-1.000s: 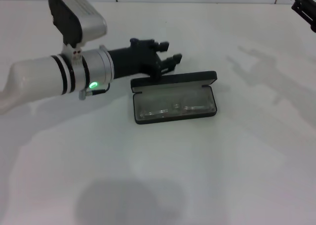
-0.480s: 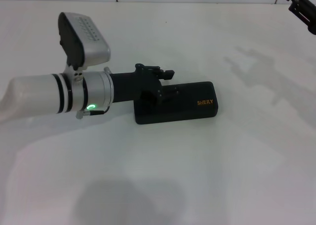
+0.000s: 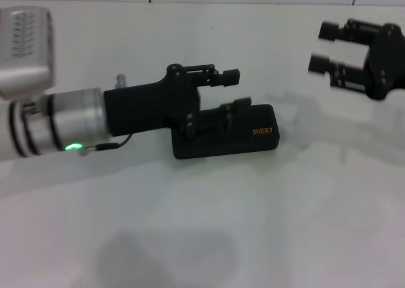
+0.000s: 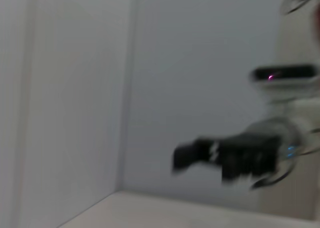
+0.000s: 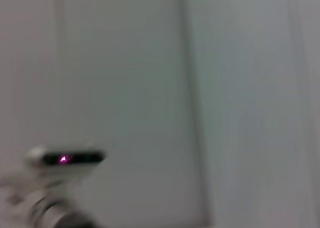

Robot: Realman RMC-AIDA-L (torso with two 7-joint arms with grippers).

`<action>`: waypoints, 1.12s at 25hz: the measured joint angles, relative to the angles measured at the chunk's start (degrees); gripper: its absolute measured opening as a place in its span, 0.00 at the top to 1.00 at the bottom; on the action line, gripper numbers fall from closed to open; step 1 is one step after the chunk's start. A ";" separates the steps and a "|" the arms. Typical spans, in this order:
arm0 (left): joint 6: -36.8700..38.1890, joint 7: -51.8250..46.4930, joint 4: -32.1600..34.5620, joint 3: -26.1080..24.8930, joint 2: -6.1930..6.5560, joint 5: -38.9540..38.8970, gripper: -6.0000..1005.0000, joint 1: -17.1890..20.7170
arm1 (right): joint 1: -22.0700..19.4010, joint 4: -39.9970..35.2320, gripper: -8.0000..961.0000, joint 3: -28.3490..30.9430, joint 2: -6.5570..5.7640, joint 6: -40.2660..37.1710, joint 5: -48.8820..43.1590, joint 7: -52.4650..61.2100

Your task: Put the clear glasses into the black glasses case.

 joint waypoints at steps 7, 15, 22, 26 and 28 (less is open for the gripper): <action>9.46 6.11 0.53 0.00 1.92 0.06 0.44 3.14 | 0.52 -1.57 0.30 0.10 -0.64 -8.15 -7.81 -0.57; 10.18 9.27 0.82 0.26 1.54 0.34 0.23 4.37 | 0.22 -1.91 0.12 0.24 0.94 -7.42 -8.79 -2.28; 10.32 9.37 0.82 0.28 1.75 0.34 0.23 4.55 | 0.29 -1.91 0.12 0.24 1.36 -7.10 -8.83 -2.78; 10.39 9.94 0.82 0.44 2.03 0.37 0.23 4.61 | 0.24 -2.04 0.12 0.19 1.77 -7.10 -8.87 -3.06; 10.64 10.25 0.82 0.43 2.27 0.53 0.23 4.71 | 0.23 -2.23 0.12 0.04 1.85 -7.10 -9.05 -3.07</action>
